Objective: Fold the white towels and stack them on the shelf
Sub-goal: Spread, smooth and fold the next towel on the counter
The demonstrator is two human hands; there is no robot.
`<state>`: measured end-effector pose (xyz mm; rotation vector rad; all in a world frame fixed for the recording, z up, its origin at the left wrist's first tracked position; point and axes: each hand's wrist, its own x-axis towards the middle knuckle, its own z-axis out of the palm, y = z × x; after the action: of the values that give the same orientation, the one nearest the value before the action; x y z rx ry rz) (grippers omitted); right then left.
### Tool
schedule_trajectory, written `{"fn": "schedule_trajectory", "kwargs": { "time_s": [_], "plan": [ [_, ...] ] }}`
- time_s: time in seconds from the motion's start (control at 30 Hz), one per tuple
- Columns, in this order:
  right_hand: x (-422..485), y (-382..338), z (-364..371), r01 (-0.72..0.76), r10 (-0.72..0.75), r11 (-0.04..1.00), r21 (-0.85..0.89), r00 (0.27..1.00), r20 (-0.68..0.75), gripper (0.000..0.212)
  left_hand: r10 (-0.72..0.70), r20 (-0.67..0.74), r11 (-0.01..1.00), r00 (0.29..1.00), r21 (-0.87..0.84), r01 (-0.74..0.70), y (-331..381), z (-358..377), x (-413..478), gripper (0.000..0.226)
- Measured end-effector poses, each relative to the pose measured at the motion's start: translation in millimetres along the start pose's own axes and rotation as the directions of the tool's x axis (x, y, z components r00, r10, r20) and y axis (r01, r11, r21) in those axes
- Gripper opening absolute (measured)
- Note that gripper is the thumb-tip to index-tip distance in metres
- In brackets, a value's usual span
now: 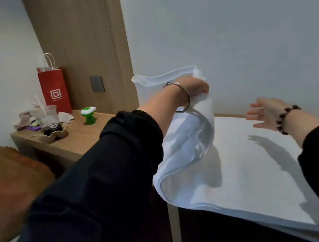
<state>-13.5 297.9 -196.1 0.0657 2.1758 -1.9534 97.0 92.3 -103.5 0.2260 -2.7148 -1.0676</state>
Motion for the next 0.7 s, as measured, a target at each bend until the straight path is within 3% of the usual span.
{"fn": "schedule_trajectory", "kwargs": {
  "time_s": [0.1, 0.17, 0.2, 0.27, 0.33, 0.4, 0.43, 0.53, 0.7],
  "plan": [
    [0, 8, -73, -0.046, 0.050, 0.998, 0.036, 0.988, -0.145, 0.037, 0.126, 0.221, 0.970, 0.967, -0.230, -0.074, 43, 64, -5, 0.012],
    [0, 24, -104, -0.114, 0.119, 0.993, 0.037, 0.977, -0.175, 0.042, 0.147, 0.467, 0.901, 0.872, -0.428, 0.077, 51, 94, -15, 0.020],
    [1, 34, -113, -0.158, 0.161, 0.987, 0.031, 0.971, -0.174, 0.043, 0.132, 0.528, 0.886, 0.839, -0.441, 0.139, 47, 106, -16, 0.027],
    [3, 50, -122, -0.239, 0.237, 0.971, 0.011, 0.959, -0.157, 0.046, 0.087, 0.527, 0.955, 0.845, -0.285, 0.079, 35, 120, -15, 0.029],
    [5, 59, -117, -0.291, 0.283, 0.955, -0.049, 0.950, -0.130, 0.056, 0.078, 0.473, 0.986, 0.878, 0.092, -0.137, 20, 127, -12, 0.022],
    [5, 61, -104, -0.310, 0.300, 0.937, -0.162, 0.950, -0.084, 0.062, 0.066, 0.437, 0.863, 0.897, 0.426, -0.271, 0, 138, -13, 0.033],
    [5, 60, -97, -0.305, 0.298, 0.916, -0.261, 0.952, -0.069, 0.062, 0.035, 0.439, 0.826, 0.898, 0.492, -0.273, -12, 145, -15, 0.041],
    [4, 57, -79, -0.250, 0.233, 0.763, -0.596, 0.967, -0.106, 0.056, 0.009, 0.468, 0.797, 0.883, 0.530, -0.289, -52, 162, -21, 0.054],
    [0, 57, -46, -0.269, 0.303, 0.789, -0.552, 0.953, -0.031, 0.063, -0.006, 0.478, 0.793, 0.878, 0.538, -0.287, -98, 149, -9, 0.058]
  ]
}}
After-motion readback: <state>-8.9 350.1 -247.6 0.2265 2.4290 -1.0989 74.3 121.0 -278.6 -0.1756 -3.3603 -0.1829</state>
